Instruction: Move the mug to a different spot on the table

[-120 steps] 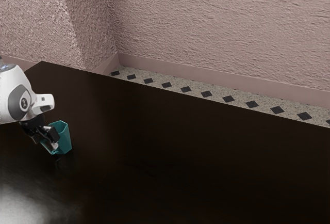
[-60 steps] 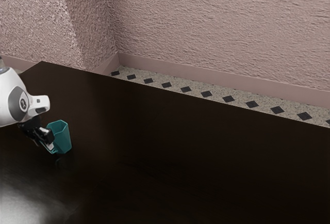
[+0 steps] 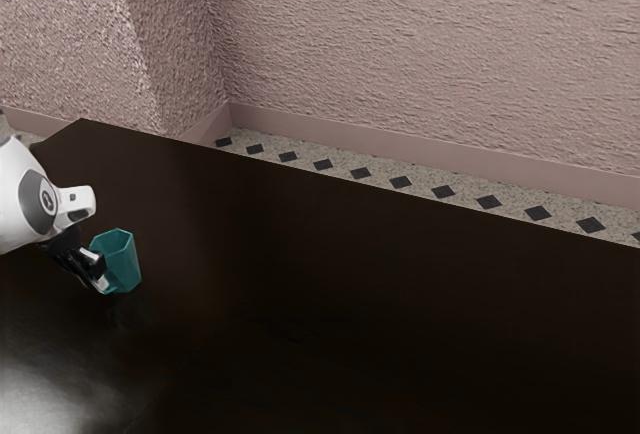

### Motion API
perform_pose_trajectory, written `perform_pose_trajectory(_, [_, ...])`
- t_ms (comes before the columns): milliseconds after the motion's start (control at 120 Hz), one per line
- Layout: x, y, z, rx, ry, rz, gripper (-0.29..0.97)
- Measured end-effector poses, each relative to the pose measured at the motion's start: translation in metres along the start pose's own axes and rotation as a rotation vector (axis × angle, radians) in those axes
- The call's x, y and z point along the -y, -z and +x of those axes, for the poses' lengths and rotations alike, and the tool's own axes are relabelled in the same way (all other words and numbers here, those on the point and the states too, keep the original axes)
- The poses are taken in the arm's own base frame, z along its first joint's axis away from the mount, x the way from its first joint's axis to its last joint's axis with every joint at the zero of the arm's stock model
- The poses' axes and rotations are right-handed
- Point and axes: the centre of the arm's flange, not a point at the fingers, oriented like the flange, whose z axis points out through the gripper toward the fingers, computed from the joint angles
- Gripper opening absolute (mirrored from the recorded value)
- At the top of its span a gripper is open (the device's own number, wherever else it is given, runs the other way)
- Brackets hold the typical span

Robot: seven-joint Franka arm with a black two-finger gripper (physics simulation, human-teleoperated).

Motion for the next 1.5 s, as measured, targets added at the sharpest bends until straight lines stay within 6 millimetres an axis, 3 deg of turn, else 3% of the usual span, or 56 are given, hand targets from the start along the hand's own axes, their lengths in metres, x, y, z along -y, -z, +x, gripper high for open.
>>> perform_pose_trajectory(192, [0.0,0.0,0.0,-0.027,0.001,0.013,0.07])
perform_pose_trajectory(417, [-0.019,-0.006,0.006,-0.103,-0.015,0.056,0.05])
perform_pose_trajectory(658, [-0.031,0.015,0.008,-0.218,-0.01,0.062,0.02])
perform_pose_trajectory(875, [-0.068,0.031,0.017,-0.295,-0.06,0.026,0.02])
perform_pose_trajectory(1067, [-0.15,0.009,0.02,-0.262,-0.199,-0.041,0.02])
perform_pose_trajectory(1142, [-0.172,0.003,0.018,-0.251,-0.238,-0.057,0.02])
perform_pose_trajectory(1500, [-0.175,-0.005,0.016,-0.238,-0.234,-0.055,0.02])
